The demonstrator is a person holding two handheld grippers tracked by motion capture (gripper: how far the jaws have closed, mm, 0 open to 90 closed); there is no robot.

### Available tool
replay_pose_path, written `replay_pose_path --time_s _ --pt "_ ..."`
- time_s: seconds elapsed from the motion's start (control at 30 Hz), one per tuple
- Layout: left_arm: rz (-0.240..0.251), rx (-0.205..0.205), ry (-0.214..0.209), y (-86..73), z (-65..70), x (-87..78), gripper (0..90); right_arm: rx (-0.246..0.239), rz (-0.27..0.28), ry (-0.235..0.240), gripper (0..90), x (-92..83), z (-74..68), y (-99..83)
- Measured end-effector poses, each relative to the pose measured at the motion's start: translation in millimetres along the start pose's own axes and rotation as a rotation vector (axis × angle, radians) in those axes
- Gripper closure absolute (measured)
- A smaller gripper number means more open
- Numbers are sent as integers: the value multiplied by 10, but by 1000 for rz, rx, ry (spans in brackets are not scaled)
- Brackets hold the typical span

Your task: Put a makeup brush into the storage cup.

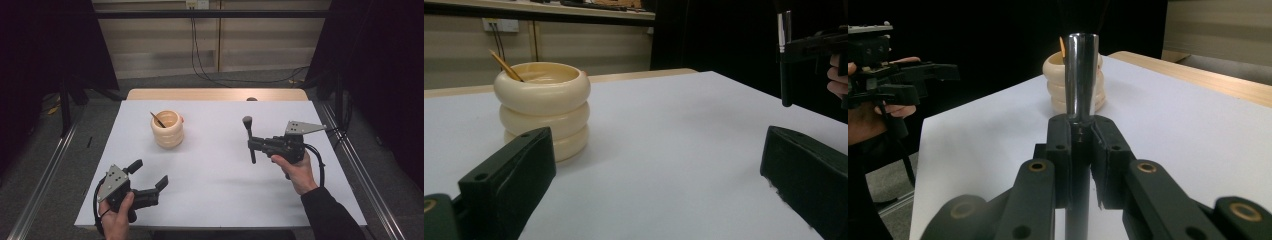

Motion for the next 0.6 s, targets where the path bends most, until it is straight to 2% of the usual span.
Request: replay_pose_path --time_s 0.27,0.3,0.37,0.6 --pt "-9 19 -33 52 104 121 9 -3 1 21 790 39 -67 1" --pt "-6 9 -48 57 123 139 9 -2 0 19 790 44 -73 -2" --pt "-8 13 -44 70 138 166 8 -5 -4 30 790 60 -90 -11" --pt "-2 20 -76 131 224 271 9 -12 -10 41 790 106 -136 -27"
Point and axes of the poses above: each handheld gripper's, and its own axes: x roughly forward along the jaws, y roughly out of its top, z roughly to its right, the point moved 7 cm from there along x, roughly forward along the jaws, and after that the axes turned 10 degrees about z, right-handed, at the moved point
